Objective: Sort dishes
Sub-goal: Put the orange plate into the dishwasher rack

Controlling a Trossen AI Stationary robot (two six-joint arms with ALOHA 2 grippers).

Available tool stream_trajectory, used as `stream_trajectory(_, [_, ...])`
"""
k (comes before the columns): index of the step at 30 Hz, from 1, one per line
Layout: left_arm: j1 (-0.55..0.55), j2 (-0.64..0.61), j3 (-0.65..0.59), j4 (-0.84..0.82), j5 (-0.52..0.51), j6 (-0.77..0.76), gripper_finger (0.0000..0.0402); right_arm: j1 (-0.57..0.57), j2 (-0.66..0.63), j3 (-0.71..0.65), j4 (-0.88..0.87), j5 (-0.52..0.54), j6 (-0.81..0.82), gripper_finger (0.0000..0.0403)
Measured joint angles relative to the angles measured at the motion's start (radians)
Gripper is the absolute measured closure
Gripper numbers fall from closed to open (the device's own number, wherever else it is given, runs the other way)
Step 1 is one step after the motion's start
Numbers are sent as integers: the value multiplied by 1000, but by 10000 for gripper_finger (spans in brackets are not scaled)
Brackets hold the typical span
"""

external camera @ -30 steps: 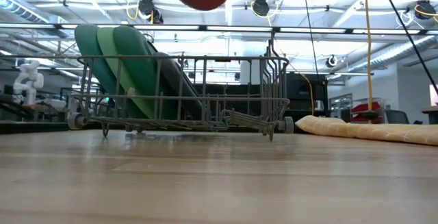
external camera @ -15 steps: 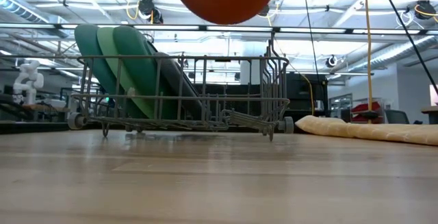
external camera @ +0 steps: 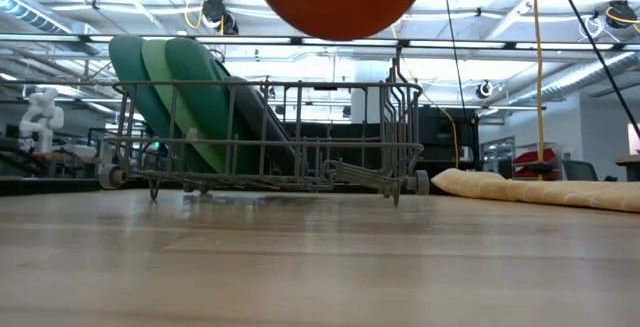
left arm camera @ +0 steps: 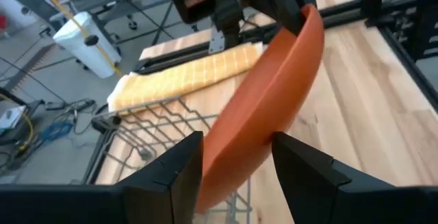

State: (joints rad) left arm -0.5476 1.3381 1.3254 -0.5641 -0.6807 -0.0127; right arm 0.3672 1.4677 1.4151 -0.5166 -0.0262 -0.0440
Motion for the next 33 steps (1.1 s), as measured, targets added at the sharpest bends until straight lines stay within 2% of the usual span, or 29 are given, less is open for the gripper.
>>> stream_trajectory(6, [6,-3,0,23,54,27,216,3,0,0,2,-9,-4,402])
stream_trajectory(15, [65,-4,0,27,275,20,222,8,0,0,19,-34,-27,402])
stream_trajectory(19, [77,-4,0,31,320,34,257,9,0,0,19,-34,-32,402])
stream_trajectory(22, [75,-4,0,25,346,85,303,8,0,0,19,-35,-47,403])
stream_trajectory(27, [74,-4,-1,22,464,160,374,8,0,0,35,-34,-81,393])
stream_trajectory(33, [75,-3,-1,23,557,180,386,9,0,0,107,-22,-111,356])
